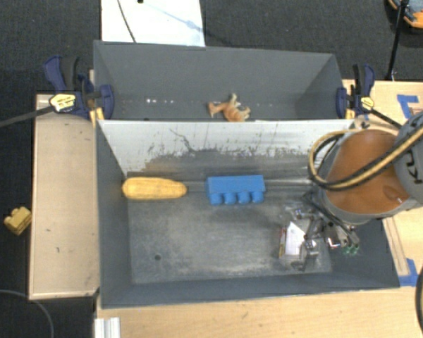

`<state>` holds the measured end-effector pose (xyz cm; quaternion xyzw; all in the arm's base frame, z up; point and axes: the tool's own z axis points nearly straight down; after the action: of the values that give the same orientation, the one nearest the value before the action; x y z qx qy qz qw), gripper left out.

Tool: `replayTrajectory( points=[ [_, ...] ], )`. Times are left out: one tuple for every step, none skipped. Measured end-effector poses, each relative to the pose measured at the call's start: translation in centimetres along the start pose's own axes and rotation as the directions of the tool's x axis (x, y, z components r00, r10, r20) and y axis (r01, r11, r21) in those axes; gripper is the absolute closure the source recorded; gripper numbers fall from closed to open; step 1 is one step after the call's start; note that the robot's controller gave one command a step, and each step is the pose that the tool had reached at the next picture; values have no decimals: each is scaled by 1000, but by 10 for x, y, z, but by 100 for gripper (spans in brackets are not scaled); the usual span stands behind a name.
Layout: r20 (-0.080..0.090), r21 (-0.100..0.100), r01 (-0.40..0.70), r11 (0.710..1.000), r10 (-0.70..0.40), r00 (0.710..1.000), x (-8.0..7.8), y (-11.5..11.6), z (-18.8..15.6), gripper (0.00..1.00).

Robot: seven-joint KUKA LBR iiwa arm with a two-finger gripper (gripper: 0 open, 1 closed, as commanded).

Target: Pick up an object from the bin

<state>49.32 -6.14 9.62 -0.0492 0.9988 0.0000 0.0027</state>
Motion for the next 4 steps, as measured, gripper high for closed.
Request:
replayTrajectory(
  points=[
    [-4,-3,8,1000,-8,1000,5,-10,24,100],
    [-5,-3,8,1000,-8,1000,6,-10,24,100],
    [-1,-1,11,1000,-11,1000,3,-9,20,100],
    [1,0,9,1000,-9,1000,-4,0,26,0]
  ],
)
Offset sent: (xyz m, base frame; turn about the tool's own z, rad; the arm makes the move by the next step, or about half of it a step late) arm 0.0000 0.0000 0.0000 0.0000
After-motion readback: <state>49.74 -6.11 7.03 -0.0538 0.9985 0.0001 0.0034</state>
